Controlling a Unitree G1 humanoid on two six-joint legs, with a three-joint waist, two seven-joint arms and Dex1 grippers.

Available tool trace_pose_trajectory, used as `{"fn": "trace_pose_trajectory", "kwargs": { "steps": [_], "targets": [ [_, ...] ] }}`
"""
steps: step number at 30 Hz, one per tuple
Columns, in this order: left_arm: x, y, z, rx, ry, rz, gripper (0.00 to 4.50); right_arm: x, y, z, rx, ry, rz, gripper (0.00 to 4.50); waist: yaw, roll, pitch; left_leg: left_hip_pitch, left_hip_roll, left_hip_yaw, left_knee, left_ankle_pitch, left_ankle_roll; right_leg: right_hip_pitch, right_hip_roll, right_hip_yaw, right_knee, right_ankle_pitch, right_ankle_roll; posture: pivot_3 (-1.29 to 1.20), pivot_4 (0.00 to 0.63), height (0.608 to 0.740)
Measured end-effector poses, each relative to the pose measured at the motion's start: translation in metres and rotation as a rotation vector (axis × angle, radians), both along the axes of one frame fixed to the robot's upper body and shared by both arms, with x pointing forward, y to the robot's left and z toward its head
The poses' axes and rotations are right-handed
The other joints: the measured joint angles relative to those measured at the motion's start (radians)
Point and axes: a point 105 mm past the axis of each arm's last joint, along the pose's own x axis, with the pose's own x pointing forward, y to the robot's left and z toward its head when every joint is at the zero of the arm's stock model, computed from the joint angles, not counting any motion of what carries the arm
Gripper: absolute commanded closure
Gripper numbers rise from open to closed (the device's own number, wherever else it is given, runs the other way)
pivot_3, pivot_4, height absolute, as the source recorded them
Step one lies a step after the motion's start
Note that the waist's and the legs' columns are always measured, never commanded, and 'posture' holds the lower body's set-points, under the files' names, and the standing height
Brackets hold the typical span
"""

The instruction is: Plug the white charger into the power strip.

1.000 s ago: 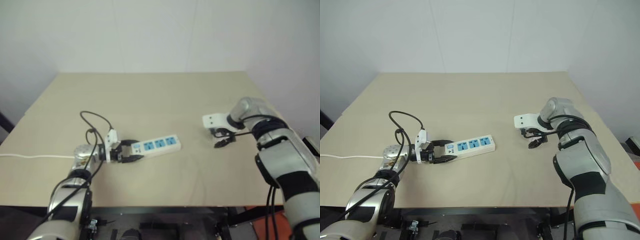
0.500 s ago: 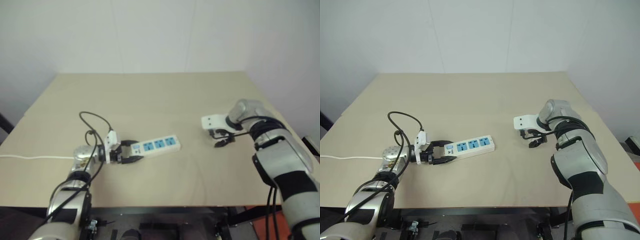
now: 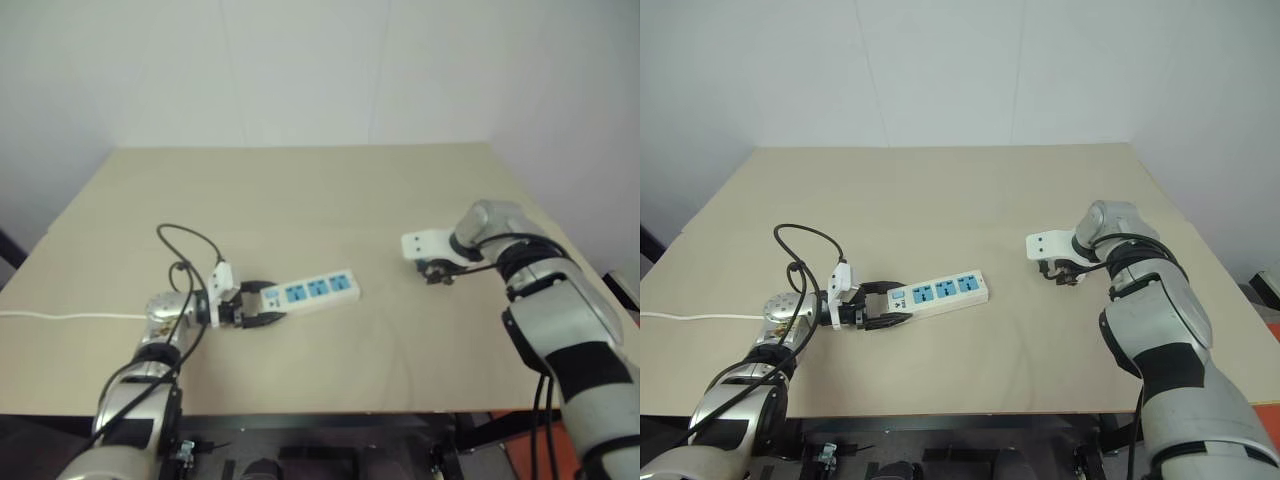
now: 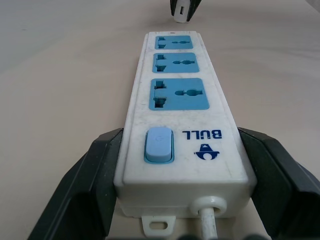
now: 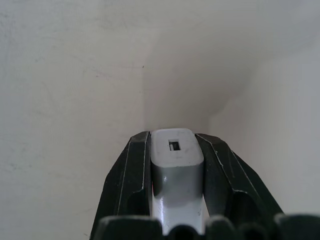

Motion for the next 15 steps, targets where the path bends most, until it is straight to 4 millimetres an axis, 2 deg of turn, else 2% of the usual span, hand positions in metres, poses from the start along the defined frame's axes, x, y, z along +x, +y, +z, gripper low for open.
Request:
{"fn": "trace_pose_trajectory", "kwargs": {
  "steps": [6, 8, 10, 15],
  "targets": [
    [0.0, 0.001, 0.0, 0.001, 0.002, 0.001, 1.25, -0.001, 0.0, 0.001, 0.005, -0.001, 0.017, 3.39, -0.002, 0.0, 0.0, 0.0, 0.0, 0.0, 0.0, 0.0, 0.0, 0.0, 0.0, 0.0, 0.0, 0.0, 0.0, 0.0, 0.15, 0.74],
    [0.0, 0.002, 0.0, 0.0, 0.008, -0.001, 1.25, 0.0, 0.006, 0.006, 0.078, -0.011, 0.012, 3.39, -0.005, 0.0, 0.0, 0.0, 0.0, 0.0, 0.0, 0.0, 0.0, 0.0, 0.0, 0.0, 0.0, 0.0, 0.0, 0.0, 0.15, 0.74],
    [-0.001, 0.003, 0.001, -0.003, 0.014, -0.001, 1.25, 0.003, 0.015, 0.021, 0.204, -0.037, -0.003, 3.39, -0.01, 0.001, 0.001, 0.0, 0.0, 0.0, 0.0, 0.0, 0.0, 0.0, 0.0, 0.0, 0.001, 0.0, 0.0, 0.0, 0.15, 0.74],
    [-0.002, -0.001, 0.001, -0.005, 0.016, -0.026, 1.25, 0.007, 0.048, 0.074, 0.605, -0.119, 0.04, 3.39, -0.009, 0.001, 0.001, -0.001, 0.0, 0.0, 0.0, 0.0, 0.0, 0.0, 0.0, 0.0, 0.0, 0.0, 0.0, 0.0, 0.15, 0.74]
  ]
}}
